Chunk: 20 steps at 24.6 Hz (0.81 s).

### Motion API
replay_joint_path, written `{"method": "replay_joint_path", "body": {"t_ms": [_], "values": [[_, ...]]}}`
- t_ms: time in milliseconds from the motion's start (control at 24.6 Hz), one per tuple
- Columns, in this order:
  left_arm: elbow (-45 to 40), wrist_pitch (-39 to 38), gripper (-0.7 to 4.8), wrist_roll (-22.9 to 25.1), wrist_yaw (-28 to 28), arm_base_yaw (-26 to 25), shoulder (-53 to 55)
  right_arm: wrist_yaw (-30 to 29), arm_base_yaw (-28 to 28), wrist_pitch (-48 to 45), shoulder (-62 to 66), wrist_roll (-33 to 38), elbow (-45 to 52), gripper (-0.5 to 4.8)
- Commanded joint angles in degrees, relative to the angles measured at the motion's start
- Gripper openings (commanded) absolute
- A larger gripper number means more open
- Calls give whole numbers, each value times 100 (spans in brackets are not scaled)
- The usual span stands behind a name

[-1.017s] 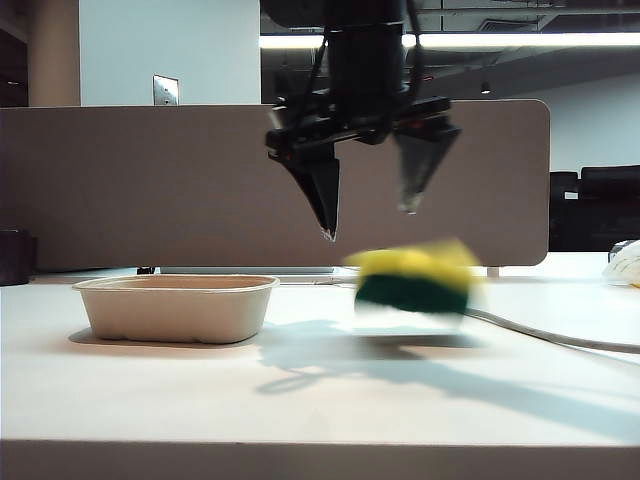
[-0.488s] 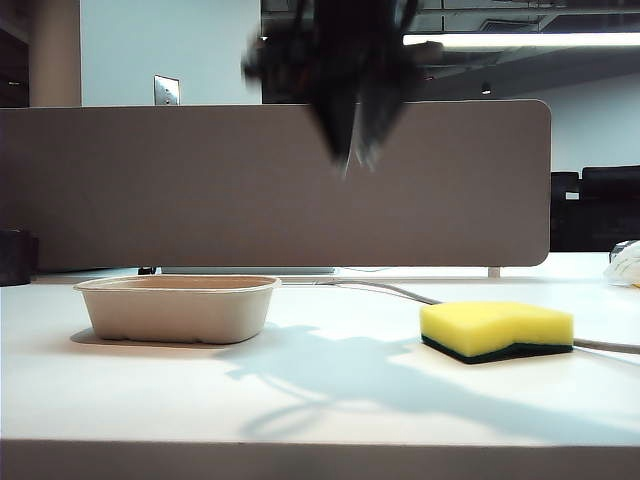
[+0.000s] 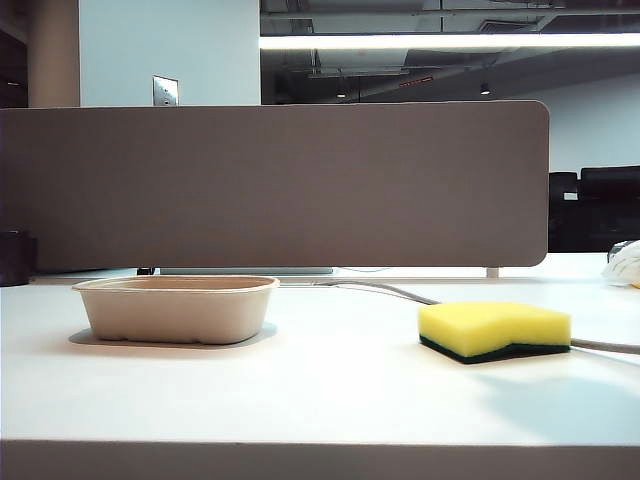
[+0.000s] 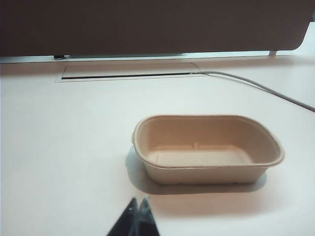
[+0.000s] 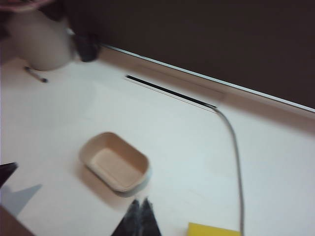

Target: Take out the cleaning sponge from the paper lunch box and place it on the table.

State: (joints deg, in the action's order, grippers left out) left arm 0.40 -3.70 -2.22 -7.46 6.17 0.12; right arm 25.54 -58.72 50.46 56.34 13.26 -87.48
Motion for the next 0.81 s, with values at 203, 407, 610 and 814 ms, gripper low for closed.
{"method": "replay_joint_path", "body": {"t_ms": [203,407,610,814], "values": [[2,57,-5,7,-31,-11,2,44,-293,-160,-885,22,957,-8],[2,57,-6,7,-31,-11,2,11,-295,334,-1095,22,1005,-8],[2,57,-5,7,-31,-11,2,7,-295,511,-1220,22,1008,-8],[2,57,-5,7,-28,-11,2,74,-295,481,-1239,0,1008,-8]]}}
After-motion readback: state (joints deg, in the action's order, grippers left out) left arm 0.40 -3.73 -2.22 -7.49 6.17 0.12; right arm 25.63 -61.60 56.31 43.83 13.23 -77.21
